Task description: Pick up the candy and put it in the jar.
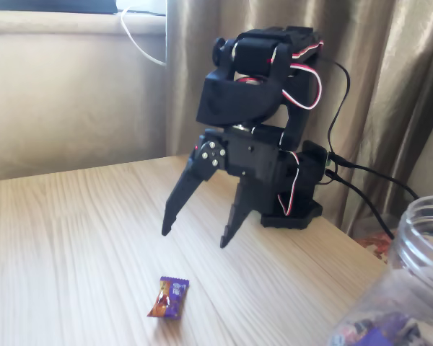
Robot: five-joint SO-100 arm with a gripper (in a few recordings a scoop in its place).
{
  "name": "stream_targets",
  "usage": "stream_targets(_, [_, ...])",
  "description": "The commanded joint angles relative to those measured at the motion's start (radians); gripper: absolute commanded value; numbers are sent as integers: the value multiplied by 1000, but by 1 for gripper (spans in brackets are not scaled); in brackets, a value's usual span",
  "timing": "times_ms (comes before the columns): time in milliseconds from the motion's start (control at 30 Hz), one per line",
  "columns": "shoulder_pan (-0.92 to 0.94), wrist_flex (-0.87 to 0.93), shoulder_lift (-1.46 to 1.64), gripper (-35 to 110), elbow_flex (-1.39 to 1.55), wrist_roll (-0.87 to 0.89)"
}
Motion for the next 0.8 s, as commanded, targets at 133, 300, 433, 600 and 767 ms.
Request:
stream_targets(133, [34, 170, -469, 52, -353, -5])
stream_targets(300, [106, 120, -511, 31, -387, -60])
stream_targets(433, [133, 49, -468, 31, -336, -17])
stream_targets(600, [147, 18, -497, 34, -344, 54])
stream_targets(767, [155, -15, -499, 47, -322, 124])
